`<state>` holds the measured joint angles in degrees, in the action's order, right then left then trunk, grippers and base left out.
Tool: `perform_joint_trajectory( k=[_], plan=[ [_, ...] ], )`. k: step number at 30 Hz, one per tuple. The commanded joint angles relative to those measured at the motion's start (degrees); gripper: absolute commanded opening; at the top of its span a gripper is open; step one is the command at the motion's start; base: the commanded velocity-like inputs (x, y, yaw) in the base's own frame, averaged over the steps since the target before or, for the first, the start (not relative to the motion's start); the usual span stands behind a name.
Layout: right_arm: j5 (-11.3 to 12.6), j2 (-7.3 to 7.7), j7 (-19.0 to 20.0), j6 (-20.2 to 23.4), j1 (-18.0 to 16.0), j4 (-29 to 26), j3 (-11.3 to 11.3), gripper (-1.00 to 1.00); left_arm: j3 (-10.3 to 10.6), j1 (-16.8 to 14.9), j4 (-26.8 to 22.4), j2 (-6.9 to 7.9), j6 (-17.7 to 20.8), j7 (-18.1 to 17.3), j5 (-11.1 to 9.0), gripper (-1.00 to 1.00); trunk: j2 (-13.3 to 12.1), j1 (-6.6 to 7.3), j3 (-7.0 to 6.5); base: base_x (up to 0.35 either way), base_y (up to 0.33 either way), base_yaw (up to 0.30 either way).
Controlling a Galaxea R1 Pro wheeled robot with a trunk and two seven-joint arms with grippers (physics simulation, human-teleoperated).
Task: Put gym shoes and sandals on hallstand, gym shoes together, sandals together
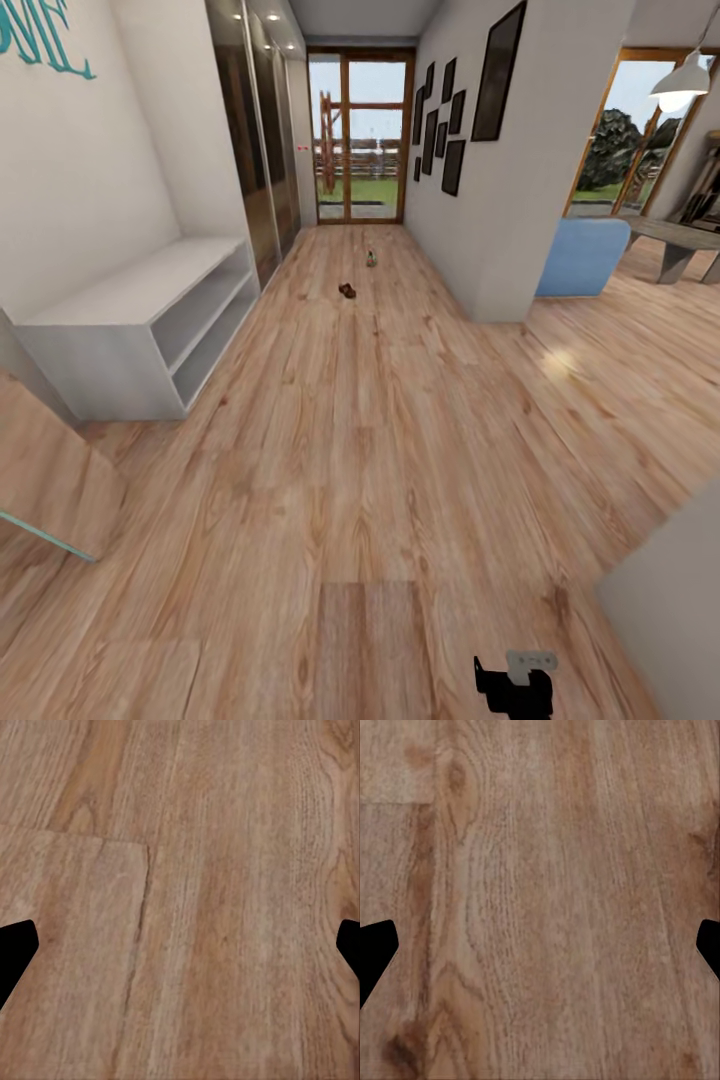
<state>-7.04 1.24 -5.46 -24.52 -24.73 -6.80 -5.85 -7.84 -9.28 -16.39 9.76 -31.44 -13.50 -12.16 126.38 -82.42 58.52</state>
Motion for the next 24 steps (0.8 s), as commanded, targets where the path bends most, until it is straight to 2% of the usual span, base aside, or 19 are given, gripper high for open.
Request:
perform_joint_trajectory(
  k=[1, 24],
  plan=[
    [-0.6, -0.02, -0.2, -0.2, 0.0, 0.1, -0.5, 1.00, -0.1, 0.0, 0.1, 0.00, 0.0, -0.6, -0.6, 1.00, 0.0, -0.03, 0.05, 0.340, 0.000, 0.000],
    [-0.6, -0.01, -0.1, -0.2, 0.0, 0.3, -0.4, 1.00, -0.1, 0.0, 0.1, 0.00, 0.0, -0.6, -0.6, 1.00, 0.0, -0.03, 0.05, 0.340, 0.000, 0.000]
  ],
)
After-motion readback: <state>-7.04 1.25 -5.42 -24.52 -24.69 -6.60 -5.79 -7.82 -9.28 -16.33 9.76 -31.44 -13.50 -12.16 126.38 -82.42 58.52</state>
